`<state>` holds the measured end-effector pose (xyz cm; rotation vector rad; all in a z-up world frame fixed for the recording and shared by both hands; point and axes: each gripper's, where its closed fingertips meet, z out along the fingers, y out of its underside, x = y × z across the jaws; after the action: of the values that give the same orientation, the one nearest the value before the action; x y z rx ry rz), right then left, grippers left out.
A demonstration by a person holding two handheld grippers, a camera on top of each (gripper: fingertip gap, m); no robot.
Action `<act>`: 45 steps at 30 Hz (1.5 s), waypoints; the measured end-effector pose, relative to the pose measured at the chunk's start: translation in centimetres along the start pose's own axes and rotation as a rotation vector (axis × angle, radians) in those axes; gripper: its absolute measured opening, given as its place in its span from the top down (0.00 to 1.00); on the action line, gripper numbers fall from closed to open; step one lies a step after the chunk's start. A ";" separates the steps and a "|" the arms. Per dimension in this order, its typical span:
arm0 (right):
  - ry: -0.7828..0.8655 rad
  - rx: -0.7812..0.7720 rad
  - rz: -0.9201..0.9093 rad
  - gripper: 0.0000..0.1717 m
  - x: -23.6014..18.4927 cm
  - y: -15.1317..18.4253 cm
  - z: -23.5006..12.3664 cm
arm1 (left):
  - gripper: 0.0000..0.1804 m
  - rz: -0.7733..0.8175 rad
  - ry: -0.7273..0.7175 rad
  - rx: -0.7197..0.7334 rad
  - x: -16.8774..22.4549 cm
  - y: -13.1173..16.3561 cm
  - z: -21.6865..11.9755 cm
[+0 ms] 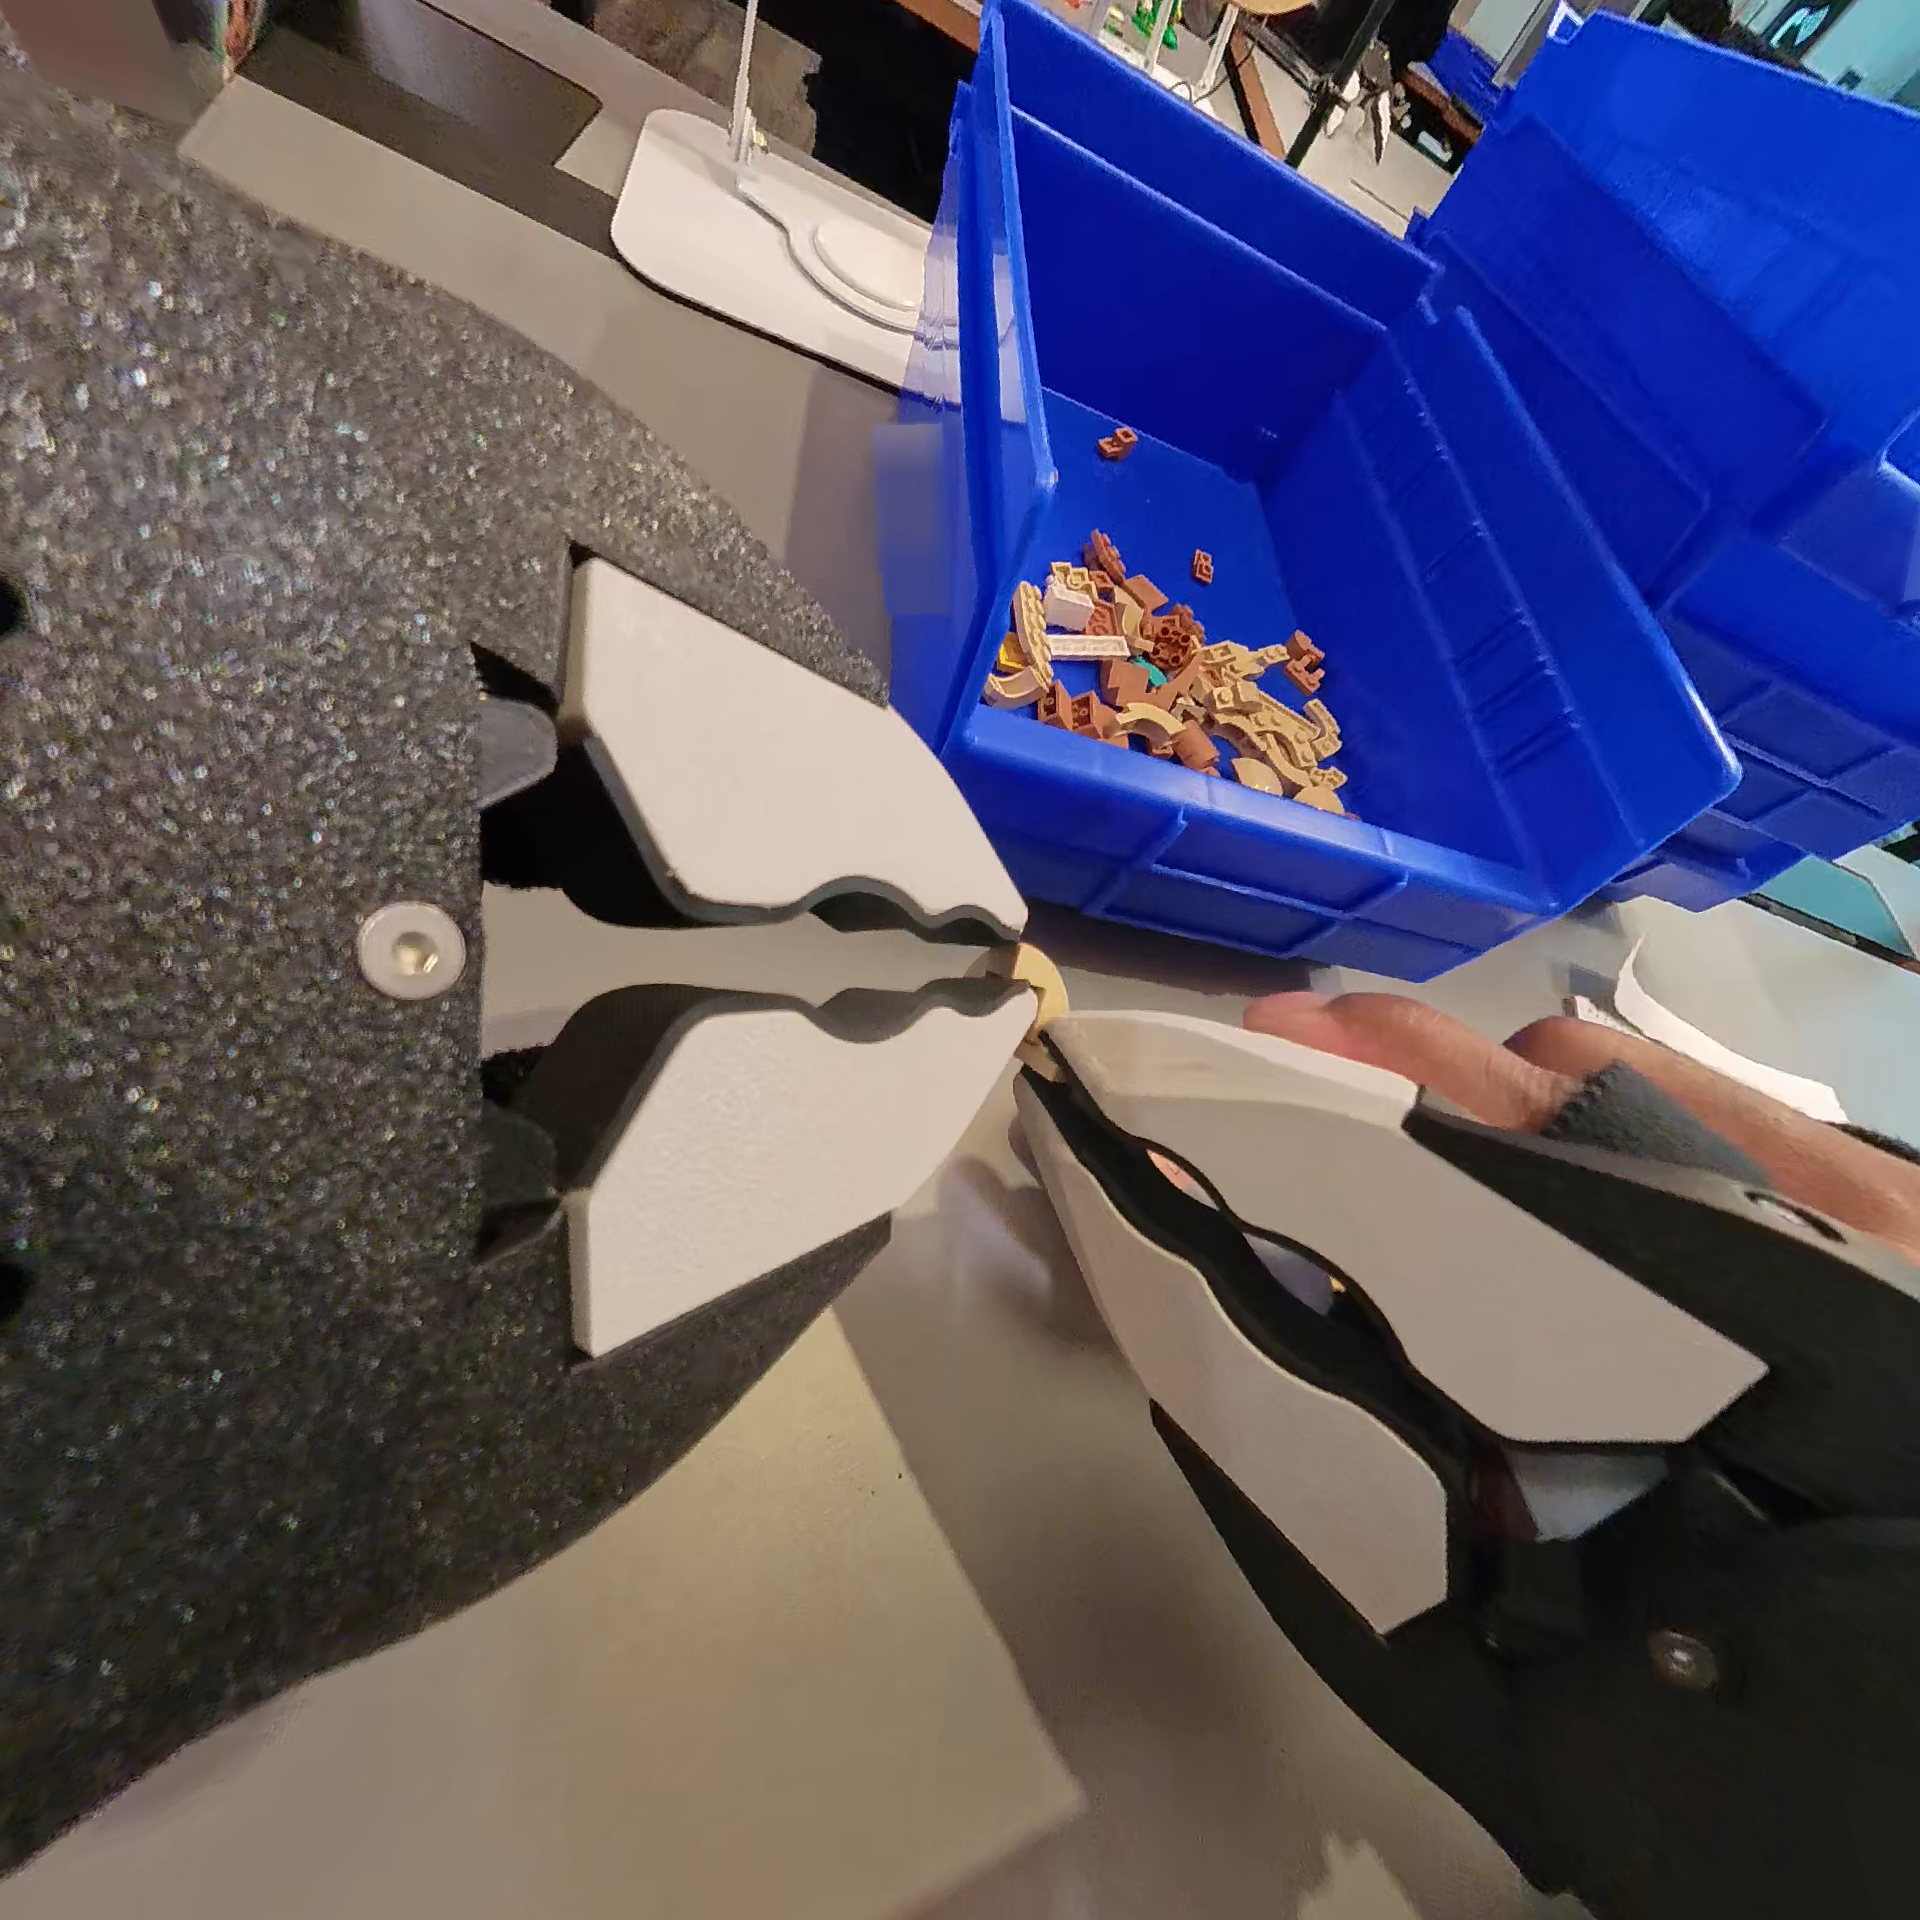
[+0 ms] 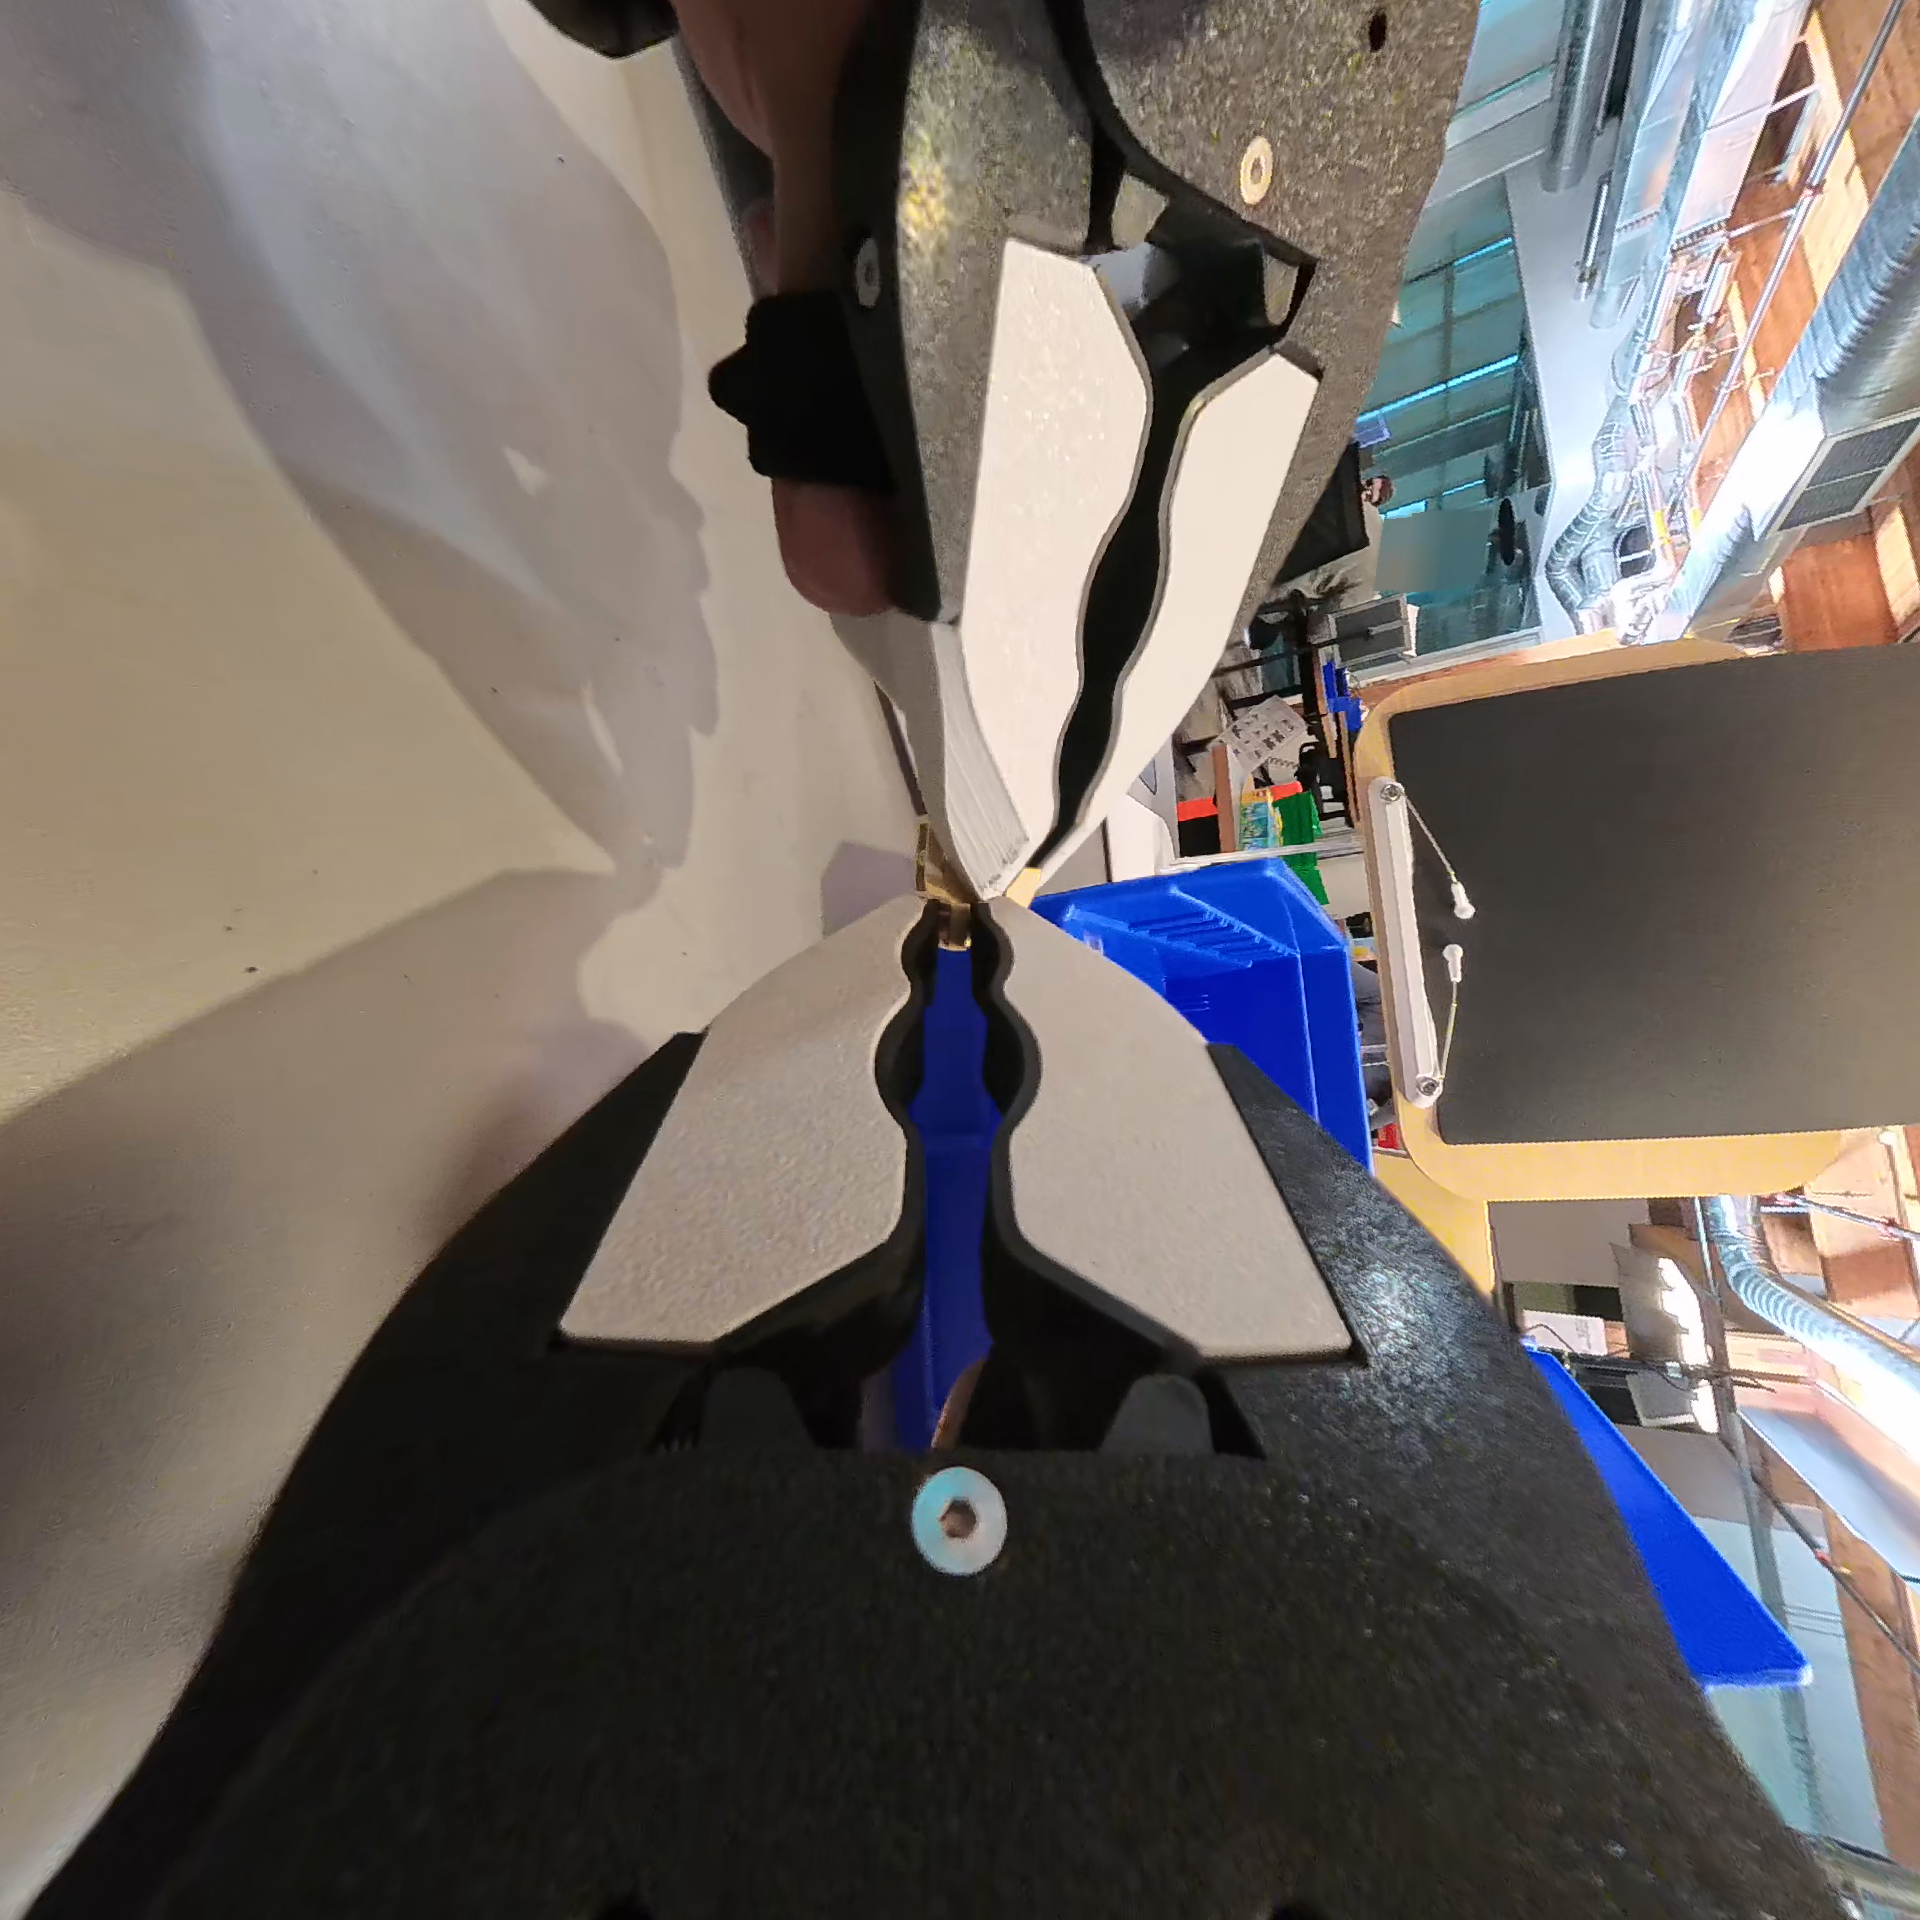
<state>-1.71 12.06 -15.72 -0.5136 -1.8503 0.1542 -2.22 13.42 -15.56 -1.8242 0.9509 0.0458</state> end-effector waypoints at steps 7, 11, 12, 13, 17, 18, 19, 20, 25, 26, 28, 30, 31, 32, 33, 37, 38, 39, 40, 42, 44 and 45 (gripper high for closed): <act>-0.161 0.182 -0.085 0.97 -4.0 -3.7 -1.0 | 0.97 -0.082 -0.214 0.036 -4.7 0.7 -2.1; -0.066 0.130 -0.096 0.97 -2.6 -3.6 -0.2 | 0.97 -0.213 -0.204 0.185 -6.1 -0.8 -4.2; -0.010 0.126 -0.057 0.97 -1.3 -3.4 -0.2 | 0.97 -0.241 -0.187 0.214 -6.1 -1.1 -4.4; 0.058 0.114 -0.010 0.97 0.4 -2.8 -0.3 | 0.97 -0.268 -0.168 0.235 -6.0 -1.3 -4.4; 0.349 -0.023 0.254 0.97 7.8 2.5 -0.4 | 0.97 -0.317 -0.150 0.236 -5.9 -1.1 -3.8; 0.380 -0.111 0.338 0.96 9.0 4.9 0.0 | 0.97 -0.312 -0.156 0.225 -5.8 -1.0 -3.5; 0.389 -0.199 0.415 0.92 9.6 7.2 0.4 | 0.97 -0.308 -0.159 0.216 -5.7 -0.9 -3.3; 0.389 -0.256 0.475 0.89 9.9 9.0 0.8 | 0.97 -0.304 -0.164 0.209 -5.7 -0.8 -3.1; 0.338 -0.272 0.581 0.89 9.4 11.5 0.1 | 0.97 -0.294 -0.195 0.221 -5.8 -1.1 -2.9; 0.329 -0.267 0.589 0.89 9.3 11.6 -0.4 | 0.97 -0.299 -0.198 0.235 -5.8 -1.4 -2.9; 0.308 -0.255 0.609 0.88 9.3 11.6 -1.3 | 0.97 -0.306 -0.212 0.262 -6.1 -2.0 -2.8; 0.238 -0.254 0.637 0.88 8.6 11.6 -1.8 | 0.97 -0.282 -0.233 0.251 -6.5 -2.7 -2.4; 0.199 -0.258 0.651 0.88 8.1 11.6 -2.0 | 0.97 -0.258 -0.257 0.229 -7.0 -3.1 -2.0; 0.163 -0.261 0.662 0.88 7.5 11.6 -2.1 | 0.97 -0.235 -0.295 0.190 -7.8 -3.4 -1.5; 0.127 -0.265 0.671 0.88 7.0 11.6 -2.2 | 0.96 -0.221 -0.338 0.142 -8.8 -3.6 -1.0; 0.009 -0.267 0.701 0.88 4.9 11.7 -2.8 | 0.91 -0.255 -0.441 0.013 -12.5 -3.8 1.5; -0.010 -0.260 0.715 0.88 4.6 11.7 -3.0 | 0.88 -0.289 -0.430 0.004 -12.7 -3.7 2.2; -0.029 -0.252 0.730 0.87 4.2 11.8 -3.2 | 0.86 -0.319 -0.421 -0.005 -12.8 -3.5 2.9; -0.048 -0.243 0.742 0.87 3.9 11.8 -3.5 | 0.84 -0.335 -0.425 -0.012 -12.8 -3.2 3.4; -0.070 -0.230 0.759 0.86 3.5 11.9 -4.0 | 0.81 -0.334 -0.441 -0.004 -12.6 -2.7 3.9; -0.103 -0.223 0.768 0.86 2.9 12.0 -4.5 | 0.79 -0.291 -0.446 -0.001 -11.9 -2.4 3.9; -0.129 -0.223 0.767 0.85 2.3 11.9 -4.9 | 0.79 -0.264 -0.446 0.004 -11.4 -2.4 3.7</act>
<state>5.45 22.99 -16.24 -1.3826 -1.7149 0.5034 -7.14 23.43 -10.45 -1.8167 0.3955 0.2746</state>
